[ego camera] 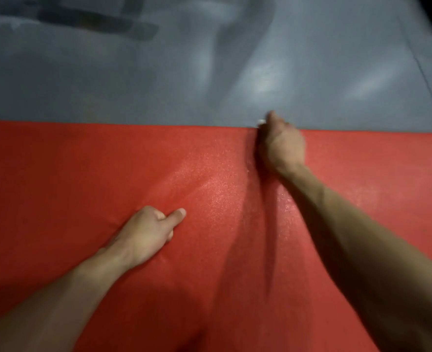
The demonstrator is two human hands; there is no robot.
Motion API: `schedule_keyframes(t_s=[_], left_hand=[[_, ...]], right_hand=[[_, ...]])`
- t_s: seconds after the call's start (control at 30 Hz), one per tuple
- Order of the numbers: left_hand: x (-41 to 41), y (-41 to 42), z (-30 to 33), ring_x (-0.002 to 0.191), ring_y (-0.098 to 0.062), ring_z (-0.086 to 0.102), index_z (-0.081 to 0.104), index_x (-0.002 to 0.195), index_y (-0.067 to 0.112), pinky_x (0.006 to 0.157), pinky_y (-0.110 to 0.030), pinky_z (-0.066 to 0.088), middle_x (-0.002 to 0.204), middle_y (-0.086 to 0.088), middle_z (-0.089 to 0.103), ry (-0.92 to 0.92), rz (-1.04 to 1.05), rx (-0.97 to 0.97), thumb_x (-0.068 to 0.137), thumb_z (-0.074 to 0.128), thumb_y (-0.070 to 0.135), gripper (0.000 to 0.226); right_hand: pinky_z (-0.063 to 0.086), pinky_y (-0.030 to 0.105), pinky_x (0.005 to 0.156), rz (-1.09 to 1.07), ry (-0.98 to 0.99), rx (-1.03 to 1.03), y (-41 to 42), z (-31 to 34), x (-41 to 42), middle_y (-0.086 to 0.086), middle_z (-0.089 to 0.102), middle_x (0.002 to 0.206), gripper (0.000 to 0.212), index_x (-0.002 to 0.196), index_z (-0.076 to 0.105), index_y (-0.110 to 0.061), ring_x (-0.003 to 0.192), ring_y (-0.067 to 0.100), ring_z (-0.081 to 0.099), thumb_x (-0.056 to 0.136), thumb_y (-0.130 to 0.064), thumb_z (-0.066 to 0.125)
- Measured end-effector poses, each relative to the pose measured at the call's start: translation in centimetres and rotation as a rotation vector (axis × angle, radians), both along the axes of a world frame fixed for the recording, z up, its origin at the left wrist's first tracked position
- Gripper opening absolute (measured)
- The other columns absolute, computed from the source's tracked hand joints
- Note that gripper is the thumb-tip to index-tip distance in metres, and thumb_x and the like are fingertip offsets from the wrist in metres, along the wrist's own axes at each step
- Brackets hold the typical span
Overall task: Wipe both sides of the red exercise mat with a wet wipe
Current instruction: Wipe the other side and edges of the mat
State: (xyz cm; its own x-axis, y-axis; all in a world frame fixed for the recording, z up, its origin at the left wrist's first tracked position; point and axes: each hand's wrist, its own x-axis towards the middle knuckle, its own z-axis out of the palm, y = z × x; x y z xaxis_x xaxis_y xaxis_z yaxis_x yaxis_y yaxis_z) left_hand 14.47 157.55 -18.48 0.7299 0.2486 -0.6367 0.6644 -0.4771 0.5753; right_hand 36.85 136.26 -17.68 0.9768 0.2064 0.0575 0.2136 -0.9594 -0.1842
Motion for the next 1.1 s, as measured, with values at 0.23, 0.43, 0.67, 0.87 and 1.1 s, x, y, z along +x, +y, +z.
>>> schedule_keyframes(t_s=[0.23,0.43,0.67,0.87,1.1], left_hand=[[-0.1,-0.1,0.3,0.034,-0.013,0.037,0.051,0.047,0.016,0.049,-0.027,0.032,0.038,0.004,0.041,0.007,0.011,-0.003,0.095,0.057,0.06,0.066],[0.0,0.0,0.2,0.031,-0.012,0.037,0.052,0.047,0.014,0.05,-0.027,0.031,0.037,0.006,0.042,0.008,-0.013,0.004,0.096,0.057,0.058,0.066],[0.1,-0.3,0.2,0.028,-0.012,0.034,0.049,0.047,0.015,0.046,-0.027,0.028,0.036,0.004,0.04,-0.006,0.021,-0.028,0.097,0.058,0.055,0.065],[-0.1,-0.2,-0.1,0.031,-0.014,0.036,0.051,0.045,0.014,0.047,-0.026,0.029,0.037,0.002,0.042,-0.016,0.026,-0.014,0.096,0.059,0.055,0.066],[0.0,0.0,-0.3,0.03,-0.015,0.035,0.05,0.044,0.015,0.048,-0.026,0.029,0.036,0.002,0.04,-0.006,0.027,-0.034,0.097,0.058,0.056,0.067]], right_hand=[[0.037,0.033,0.053,0.485,-0.144,0.048,5.0,-0.6,-4.4,0.004,0.069,0.079,0.01,0.101,0.058,-0.021,0.07,0.032,0.066,0.096,-0.029,0.06],[0.04,0.044,0.067,-0.298,0.002,-0.148,-10.5,1.7,1.1,0.031,0.065,0.101,0.021,0.109,0.048,-0.01,0.092,0.05,0.063,0.099,-0.028,0.051],[0.031,0.035,0.057,0.205,-0.059,0.02,7.1,-1.5,-5.1,0.009,0.071,0.086,0.027,0.123,0.057,-0.016,0.077,0.036,0.067,0.096,-0.02,0.054],[0.034,0.034,0.055,0.325,-0.103,-0.098,0.5,-0.6,-3.7,0.007,0.071,0.086,0.018,0.112,0.055,-0.019,0.075,0.034,0.068,0.099,-0.031,0.053],[0.044,0.046,0.065,-0.241,-0.01,-0.097,-10.5,1.8,-1.2,0.029,0.066,0.097,0.019,0.114,0.049,-0.011,0.085,0.049,0.064,0.102,-0.026,0.045]])
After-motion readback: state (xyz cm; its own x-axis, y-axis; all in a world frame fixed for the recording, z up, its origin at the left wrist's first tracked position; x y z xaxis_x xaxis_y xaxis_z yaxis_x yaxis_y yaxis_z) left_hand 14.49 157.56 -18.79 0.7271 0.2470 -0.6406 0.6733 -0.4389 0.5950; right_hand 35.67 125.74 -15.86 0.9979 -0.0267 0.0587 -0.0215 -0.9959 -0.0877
